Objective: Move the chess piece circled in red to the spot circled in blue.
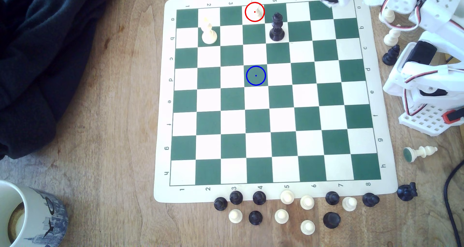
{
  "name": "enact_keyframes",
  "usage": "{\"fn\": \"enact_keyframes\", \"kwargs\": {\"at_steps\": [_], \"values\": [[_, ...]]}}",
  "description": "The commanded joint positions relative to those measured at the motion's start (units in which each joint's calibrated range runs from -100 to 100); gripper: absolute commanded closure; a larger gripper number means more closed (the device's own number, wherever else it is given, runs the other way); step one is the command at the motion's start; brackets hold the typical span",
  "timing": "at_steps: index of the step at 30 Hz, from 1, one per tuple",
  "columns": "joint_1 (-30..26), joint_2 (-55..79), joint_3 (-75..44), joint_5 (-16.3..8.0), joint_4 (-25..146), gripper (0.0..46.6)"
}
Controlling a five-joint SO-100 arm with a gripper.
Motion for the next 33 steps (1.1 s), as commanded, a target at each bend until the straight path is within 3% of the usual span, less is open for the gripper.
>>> {"fn": "enact_keyframes", "kwargs": {"at_steps": [1,9,18,33], "values": [[0.19,6.73,-13.38,-1.86,5.73,46.4],[-0.59,25.75,-35.87,-7.18,21.21,44.6],[-1.69,39.5,-43.93,-8.55,21.94,42.1],[-0.36,57.07,-51.91,-9.33,22.11,29.9]]}}
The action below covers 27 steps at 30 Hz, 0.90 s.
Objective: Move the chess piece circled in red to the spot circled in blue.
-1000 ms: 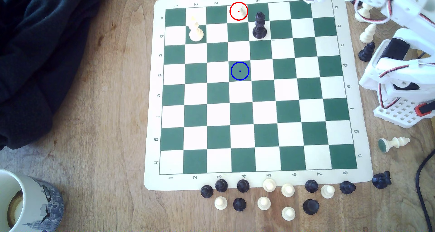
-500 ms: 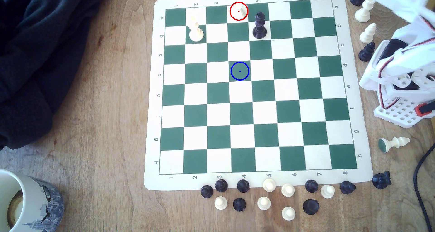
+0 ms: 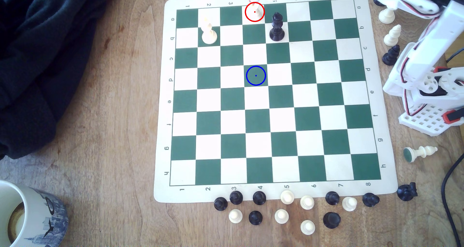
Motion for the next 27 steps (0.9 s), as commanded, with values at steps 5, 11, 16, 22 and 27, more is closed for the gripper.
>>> {"fn": "enact_keyframes", "kwargs": {"at_steps": [5,11,16,22,27], "values": [[1.09,4.17,-6.0,-1.03,-4.12,28.5],[1.4,7.82,-6.28,-1.17,-5.27,29.1],[1.79,9.85,-6.28,-1.22,-6.74,29.1],[1.24,12.23,-8.45,-1.27,-7.15,29.1],[1.01,13.17,-9.09,-1.37,-7.15,29.4]]}}
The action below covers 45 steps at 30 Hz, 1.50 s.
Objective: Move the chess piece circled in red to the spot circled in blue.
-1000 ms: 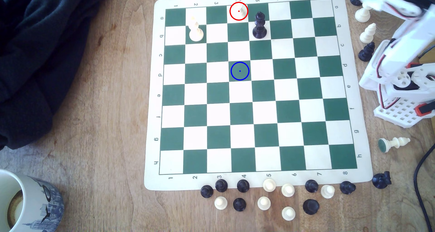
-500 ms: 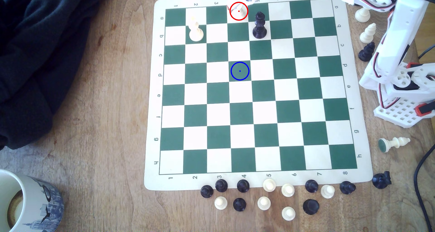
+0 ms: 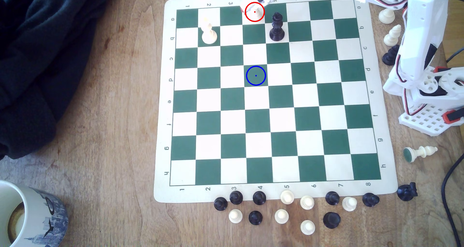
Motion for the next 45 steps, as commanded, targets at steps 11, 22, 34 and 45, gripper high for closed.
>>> {"fn": "enact_keyframes", "kwargs": {"at_steps": [11,22,34,45], "values": [[-1.25,-0.06,-4.84,-0.49,-0.62,30.1],[-1.48,0.54,-4.48,-0.59,-1.03,30.5],[-1.41,1.9,-4.75,-0.49,-1.35,30.3],[-0.94,2.15,-4.84,-0.24,-3.07,31.1]]}}
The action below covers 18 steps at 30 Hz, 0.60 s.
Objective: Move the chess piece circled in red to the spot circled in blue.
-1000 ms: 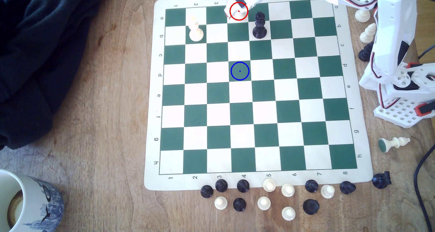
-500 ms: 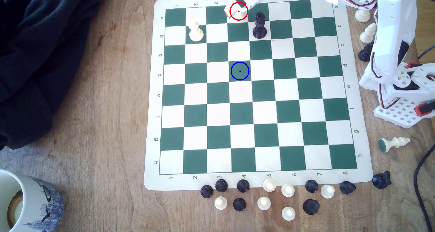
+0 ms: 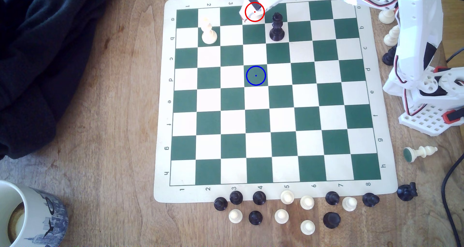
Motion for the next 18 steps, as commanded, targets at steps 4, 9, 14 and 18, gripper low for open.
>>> {"fn": "enact_keyframes", "kwargs": {"at_steps": [4,9,14,18], "values": [[0.02,-1.87,-4.75,0.34,-1.25,35.9],[0.02,-2.55,-4.75,0.29,-1.25,44.8],[0.1,-3.83,-4.75,0.2,-1.25,46.4],[0.33,-6.54,-4.66,0.34,-0.76,46.4]]}}
